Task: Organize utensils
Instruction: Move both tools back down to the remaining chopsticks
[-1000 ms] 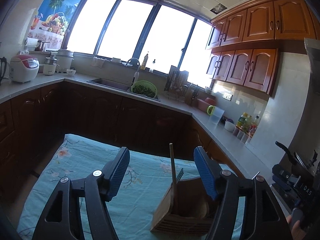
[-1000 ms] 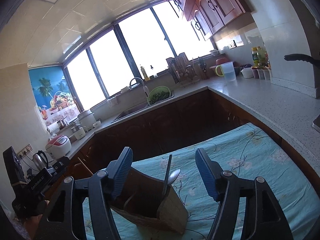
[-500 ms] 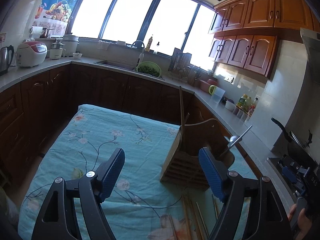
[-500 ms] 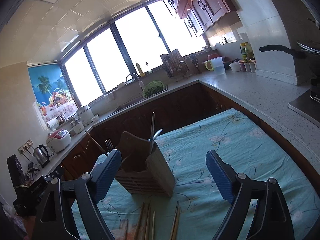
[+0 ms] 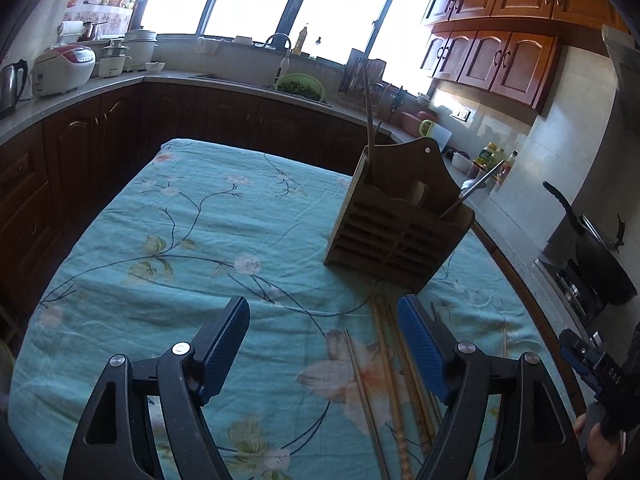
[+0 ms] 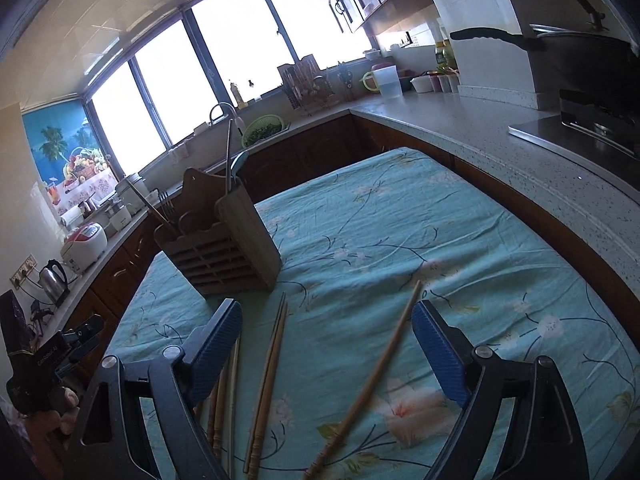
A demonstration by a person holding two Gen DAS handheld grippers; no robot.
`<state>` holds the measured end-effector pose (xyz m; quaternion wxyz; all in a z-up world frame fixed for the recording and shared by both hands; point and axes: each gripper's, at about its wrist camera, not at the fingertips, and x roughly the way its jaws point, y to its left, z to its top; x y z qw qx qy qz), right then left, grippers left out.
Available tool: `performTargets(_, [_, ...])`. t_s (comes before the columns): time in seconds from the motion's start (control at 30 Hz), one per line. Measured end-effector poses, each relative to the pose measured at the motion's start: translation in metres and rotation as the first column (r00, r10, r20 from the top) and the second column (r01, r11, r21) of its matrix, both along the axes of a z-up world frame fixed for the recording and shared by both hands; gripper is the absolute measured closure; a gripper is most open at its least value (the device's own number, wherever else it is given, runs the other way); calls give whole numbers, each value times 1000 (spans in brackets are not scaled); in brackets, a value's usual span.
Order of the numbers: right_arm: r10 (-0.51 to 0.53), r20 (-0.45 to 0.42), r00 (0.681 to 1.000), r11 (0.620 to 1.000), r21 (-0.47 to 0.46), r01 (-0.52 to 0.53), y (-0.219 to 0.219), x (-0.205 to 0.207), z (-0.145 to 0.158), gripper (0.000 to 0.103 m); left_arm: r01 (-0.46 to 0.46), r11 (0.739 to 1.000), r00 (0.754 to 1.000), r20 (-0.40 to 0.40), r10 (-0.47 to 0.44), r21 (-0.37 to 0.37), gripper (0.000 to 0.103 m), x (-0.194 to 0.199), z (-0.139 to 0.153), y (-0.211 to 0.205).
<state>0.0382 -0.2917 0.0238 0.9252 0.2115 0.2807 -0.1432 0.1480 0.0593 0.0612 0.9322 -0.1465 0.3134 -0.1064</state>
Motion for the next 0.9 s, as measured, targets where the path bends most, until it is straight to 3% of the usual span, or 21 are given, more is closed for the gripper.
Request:
performTargets(0.4, [56,-64,996,998,-1,-56,11,22,-15,19,67,996,995,-76,-62,59,28,12,-3,-22])
performTargets(0.57, [108,-133,985,994,-3,-110,20,49,-25,54,100,990,989,-117,-89,95,30,29,-9,-38])
performTargets(0.67, [158,-180,971,987,3,-160,27,70,-34,72,120,987,983,-151,-102,111,37,43,-14,-45])
performTargets(0.9, [231,-291,928,971,4,-240,43,116,-62,83,136,985,973,-203,-112,109,41,69,-26,-56])
